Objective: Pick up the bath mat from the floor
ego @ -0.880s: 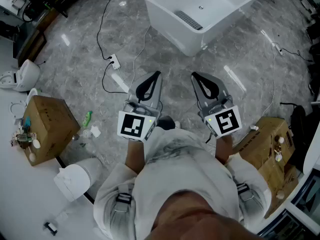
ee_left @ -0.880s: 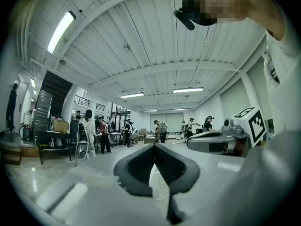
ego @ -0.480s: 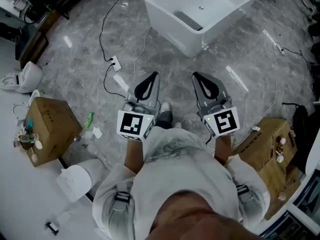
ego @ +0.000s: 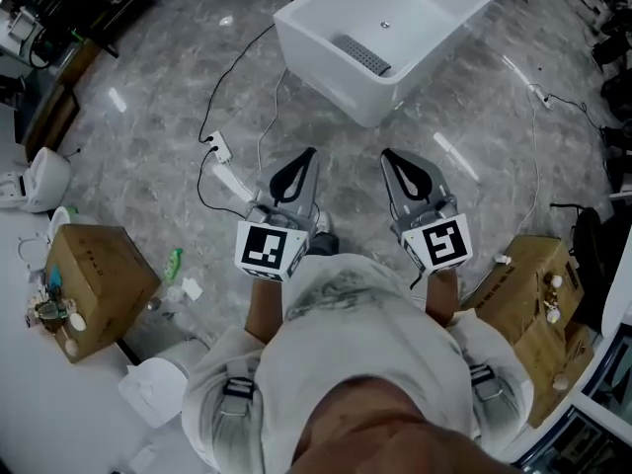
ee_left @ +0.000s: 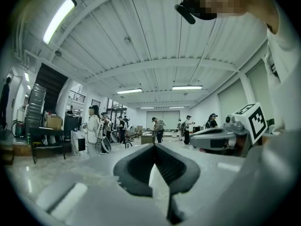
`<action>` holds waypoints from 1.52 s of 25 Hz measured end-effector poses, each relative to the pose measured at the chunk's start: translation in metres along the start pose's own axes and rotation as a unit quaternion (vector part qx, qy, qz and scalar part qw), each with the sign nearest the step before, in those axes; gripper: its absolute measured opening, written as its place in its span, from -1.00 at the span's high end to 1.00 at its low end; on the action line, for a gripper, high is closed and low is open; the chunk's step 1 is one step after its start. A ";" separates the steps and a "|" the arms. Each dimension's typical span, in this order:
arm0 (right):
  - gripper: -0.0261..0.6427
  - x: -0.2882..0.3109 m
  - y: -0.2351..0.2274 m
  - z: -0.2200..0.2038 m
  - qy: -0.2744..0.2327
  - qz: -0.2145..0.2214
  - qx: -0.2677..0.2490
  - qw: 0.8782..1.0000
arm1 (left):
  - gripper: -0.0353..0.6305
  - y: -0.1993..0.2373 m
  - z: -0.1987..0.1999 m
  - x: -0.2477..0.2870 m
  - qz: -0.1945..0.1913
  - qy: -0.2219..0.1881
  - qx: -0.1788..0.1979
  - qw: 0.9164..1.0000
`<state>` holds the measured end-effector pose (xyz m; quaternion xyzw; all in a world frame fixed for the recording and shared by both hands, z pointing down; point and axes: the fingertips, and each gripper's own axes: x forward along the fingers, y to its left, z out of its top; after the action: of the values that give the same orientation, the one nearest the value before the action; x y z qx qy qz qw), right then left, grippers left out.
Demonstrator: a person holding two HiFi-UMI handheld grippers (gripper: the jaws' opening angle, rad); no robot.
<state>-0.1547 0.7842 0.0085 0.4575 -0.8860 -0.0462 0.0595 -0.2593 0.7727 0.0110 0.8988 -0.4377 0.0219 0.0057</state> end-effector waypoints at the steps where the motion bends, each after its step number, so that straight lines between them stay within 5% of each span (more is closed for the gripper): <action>1: 0.92 0.012 0.000 0.001 0.002 -0.002 -0.002 1.000 | 0.88 0.012 0.001 0.005 -0.003 -0.002 0.000 1.000; 11: 0.92 0.112 -0.015 0.011 0.013 -0.030 -0.009 0.999 | 0.88 0.113 0.008 0.049 -0.014 -0.017 -0.010 1.000; 20: 0.92 0.166 -0.047 0.000 0.025 -0.030 0.009 0.999 | 0.88 0.150 0.001 0.097 -0.019 -0.003 -0.022 1.000; 38: 0.92 0.315 -0.163 0.004 -0.011 0.055 0.019 0.998 | 0.88 0.232 0.022 0.240 0.038 0.012 0.012 0.999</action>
<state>-0.2050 0.4327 0.0020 0.4087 -0.9111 -0.0312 0.0431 -0.2936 0.4403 -0.0026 0.8813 -0.4710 0.0377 -0.0005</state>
